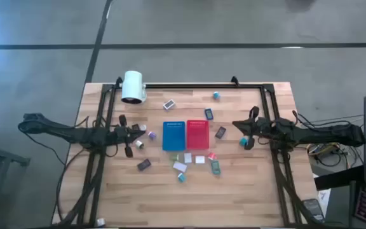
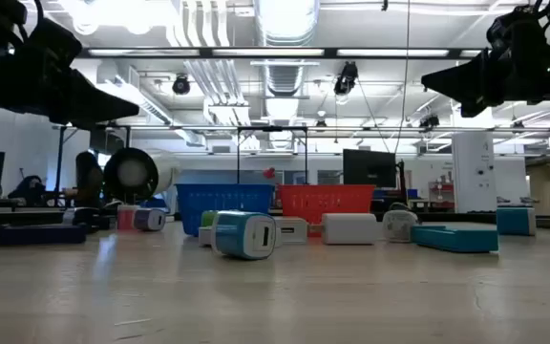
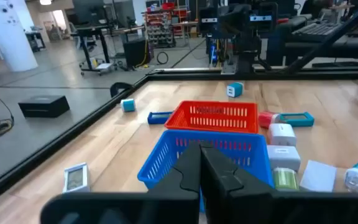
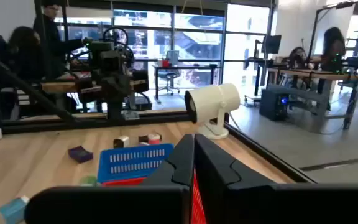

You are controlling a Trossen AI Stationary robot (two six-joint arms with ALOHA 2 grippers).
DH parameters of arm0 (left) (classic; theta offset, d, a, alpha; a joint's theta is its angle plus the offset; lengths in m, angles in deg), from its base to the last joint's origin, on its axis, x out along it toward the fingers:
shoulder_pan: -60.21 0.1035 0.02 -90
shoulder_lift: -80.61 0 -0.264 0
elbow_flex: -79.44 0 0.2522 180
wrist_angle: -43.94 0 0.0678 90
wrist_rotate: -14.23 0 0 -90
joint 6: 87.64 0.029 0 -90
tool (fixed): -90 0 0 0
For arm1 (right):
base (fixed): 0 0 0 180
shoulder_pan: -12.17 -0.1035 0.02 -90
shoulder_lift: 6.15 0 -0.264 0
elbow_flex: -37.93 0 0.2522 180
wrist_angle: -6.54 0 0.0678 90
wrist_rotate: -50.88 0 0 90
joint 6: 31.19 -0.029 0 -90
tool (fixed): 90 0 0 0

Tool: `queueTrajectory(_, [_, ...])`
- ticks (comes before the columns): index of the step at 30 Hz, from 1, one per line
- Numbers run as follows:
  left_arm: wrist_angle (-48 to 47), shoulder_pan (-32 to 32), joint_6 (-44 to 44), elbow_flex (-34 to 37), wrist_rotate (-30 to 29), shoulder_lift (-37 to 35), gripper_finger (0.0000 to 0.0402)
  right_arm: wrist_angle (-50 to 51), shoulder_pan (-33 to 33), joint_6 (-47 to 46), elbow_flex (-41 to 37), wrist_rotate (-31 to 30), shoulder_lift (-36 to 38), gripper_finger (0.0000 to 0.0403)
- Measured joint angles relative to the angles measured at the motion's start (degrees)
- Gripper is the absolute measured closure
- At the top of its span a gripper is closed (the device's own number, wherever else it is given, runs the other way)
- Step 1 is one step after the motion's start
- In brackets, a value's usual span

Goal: Pick & Place Office items

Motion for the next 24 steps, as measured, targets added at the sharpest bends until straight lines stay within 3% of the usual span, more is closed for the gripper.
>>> queueTrajectory(5, [-1.18, 0.00, -0.25, 0.14, 0.93, 0.00, 0.0399, 0.33, 0.04, 0.67, 0.00, -4.63, 0.10, 0.0394])
queueTrajectory(13, [0.86, 0.00, 0.20, 0.15, 4.90, -0.05, 0.0399, 3.63, 0.00, -0.81, 0.00, -2.76, -0.46, 0.0394])
queueTrajectory(24, [-0.02, 0.00, 0.38, 0.15, 5.16, 1.40, 0.0399, 3.59, 0.00, -0.75, 0.00, -2.80, -0.37, 0.0394])
